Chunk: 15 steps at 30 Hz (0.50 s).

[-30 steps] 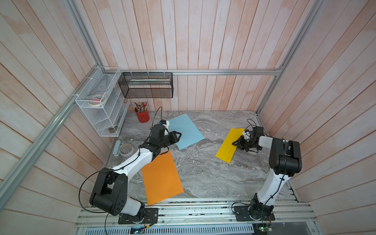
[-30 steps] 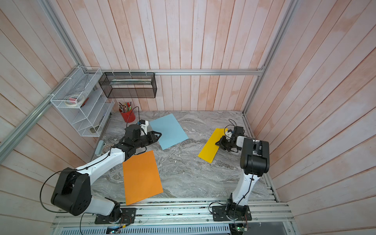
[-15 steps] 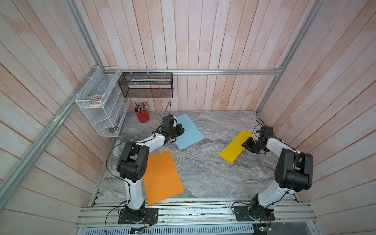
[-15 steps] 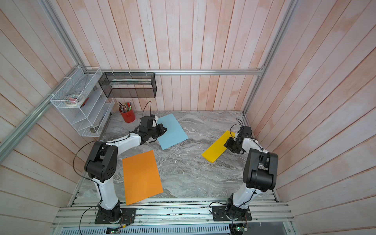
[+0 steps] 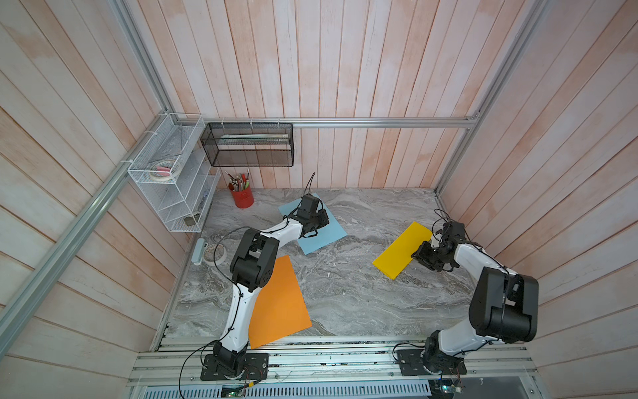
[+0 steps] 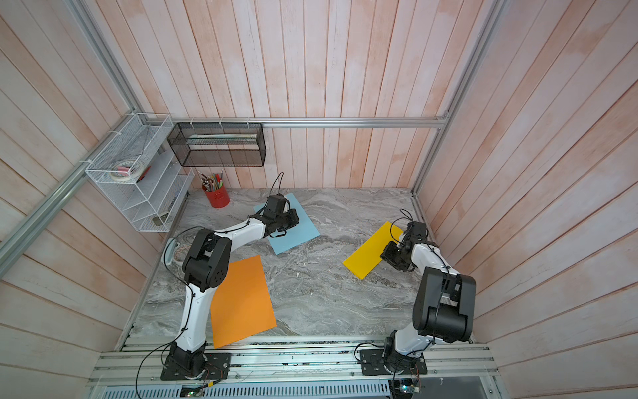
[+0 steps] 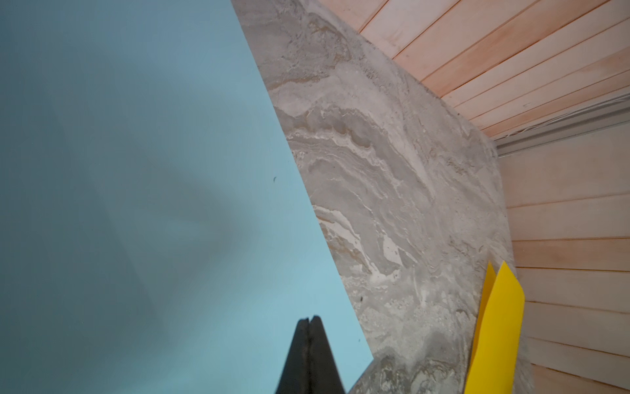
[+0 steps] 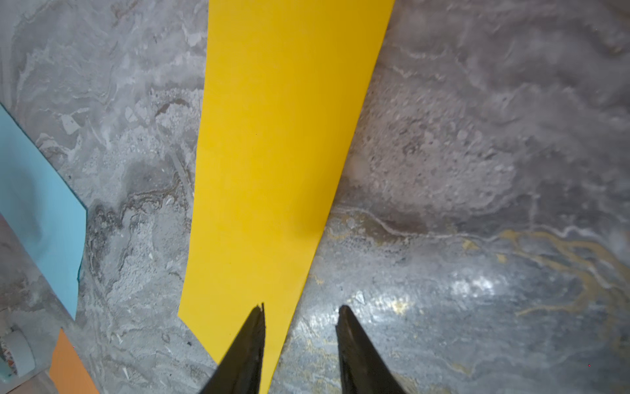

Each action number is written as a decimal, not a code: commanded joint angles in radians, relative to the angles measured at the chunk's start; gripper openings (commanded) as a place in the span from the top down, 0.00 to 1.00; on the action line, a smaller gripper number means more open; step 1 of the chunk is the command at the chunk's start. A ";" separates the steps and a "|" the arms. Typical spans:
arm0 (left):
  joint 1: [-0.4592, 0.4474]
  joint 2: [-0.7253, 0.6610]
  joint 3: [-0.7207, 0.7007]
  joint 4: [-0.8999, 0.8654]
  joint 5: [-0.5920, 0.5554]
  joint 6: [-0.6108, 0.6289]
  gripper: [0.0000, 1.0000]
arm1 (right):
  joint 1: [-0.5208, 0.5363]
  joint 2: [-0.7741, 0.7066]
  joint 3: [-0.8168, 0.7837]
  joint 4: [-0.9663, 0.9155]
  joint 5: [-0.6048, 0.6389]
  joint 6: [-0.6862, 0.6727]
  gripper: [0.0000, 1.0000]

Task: Fold the rectangular paper in half along the long edge
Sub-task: Move the paper to the center of the board.

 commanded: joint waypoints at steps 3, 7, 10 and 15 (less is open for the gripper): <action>-0.025 0.048 0.058 -0.108 -0.083 0.029 1.00 | 0.001 -0.036 -0.017 0.021 -0.062 -0.006 0.62; -0.054 0.075 0.104 -0.201 -0.142 0.042 1.00 | 0.001 -0.055 -0.023 0.023 -0.085 -0.003 0.62; -0.067 0.081 0.105 -0.238 -0.150 0.040 1.00 | 0.000 -0.072 -0.023 0.021 -0.093 0.002 0.62; -0.097 0.091 0.117 -0.335 -0.182 0.061 1.00 | 0.001 -0.094 -0.022 0.009 -0.093 0.000 0.62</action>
